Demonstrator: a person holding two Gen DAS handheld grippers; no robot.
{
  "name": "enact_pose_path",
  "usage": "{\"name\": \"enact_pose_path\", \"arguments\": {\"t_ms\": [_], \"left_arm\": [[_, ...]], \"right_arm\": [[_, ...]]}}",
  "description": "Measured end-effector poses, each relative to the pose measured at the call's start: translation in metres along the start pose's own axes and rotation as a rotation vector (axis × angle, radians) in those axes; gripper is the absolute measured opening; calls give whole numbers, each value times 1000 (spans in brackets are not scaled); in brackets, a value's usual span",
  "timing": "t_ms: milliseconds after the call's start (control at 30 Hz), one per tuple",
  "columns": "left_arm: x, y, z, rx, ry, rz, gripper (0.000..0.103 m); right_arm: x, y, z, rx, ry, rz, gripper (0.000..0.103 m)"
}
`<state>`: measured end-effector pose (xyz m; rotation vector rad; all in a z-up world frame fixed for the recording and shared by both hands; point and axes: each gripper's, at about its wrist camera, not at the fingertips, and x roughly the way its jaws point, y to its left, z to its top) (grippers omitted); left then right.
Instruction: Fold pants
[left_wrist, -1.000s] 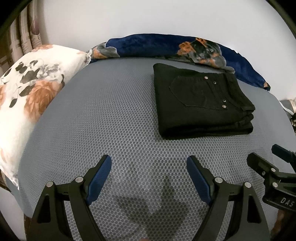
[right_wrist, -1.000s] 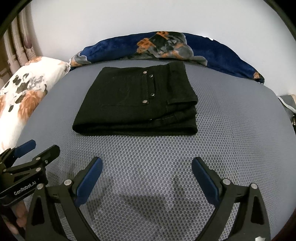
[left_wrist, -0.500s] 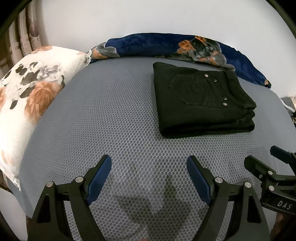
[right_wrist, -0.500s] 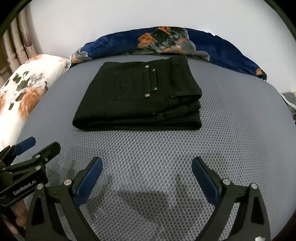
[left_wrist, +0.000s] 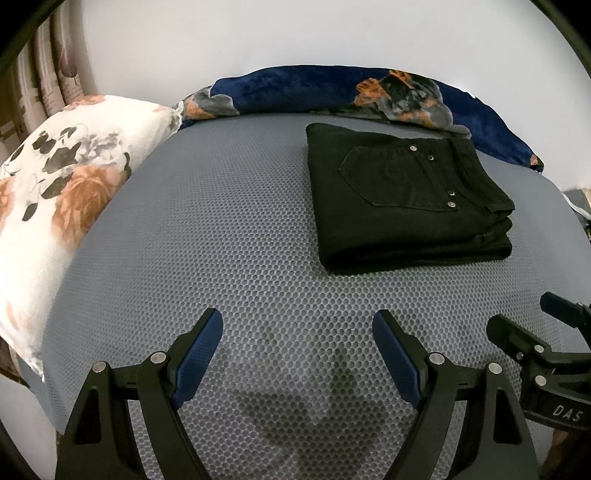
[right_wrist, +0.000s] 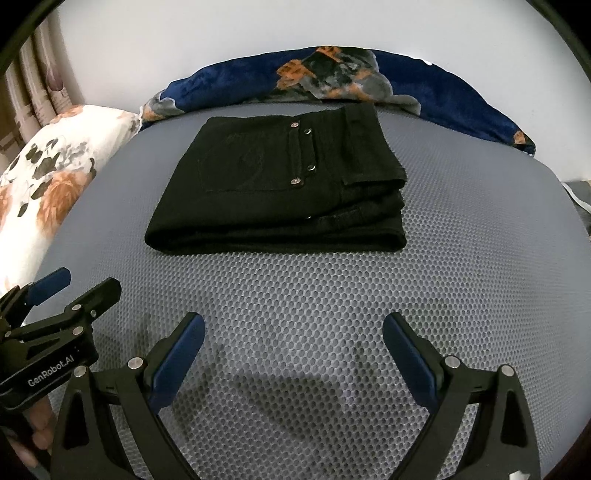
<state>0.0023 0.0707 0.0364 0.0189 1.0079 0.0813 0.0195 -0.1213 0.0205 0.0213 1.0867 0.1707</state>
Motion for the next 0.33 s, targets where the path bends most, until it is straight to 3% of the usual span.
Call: {"name": "enact_pose_path", "arguments": {"t_ms": [333], "left_arm": [[1, -1, 0, 4, 9, -7, 83]], "right_arm": [[2, -1, -2, 5, 7, 0, 96]]}}
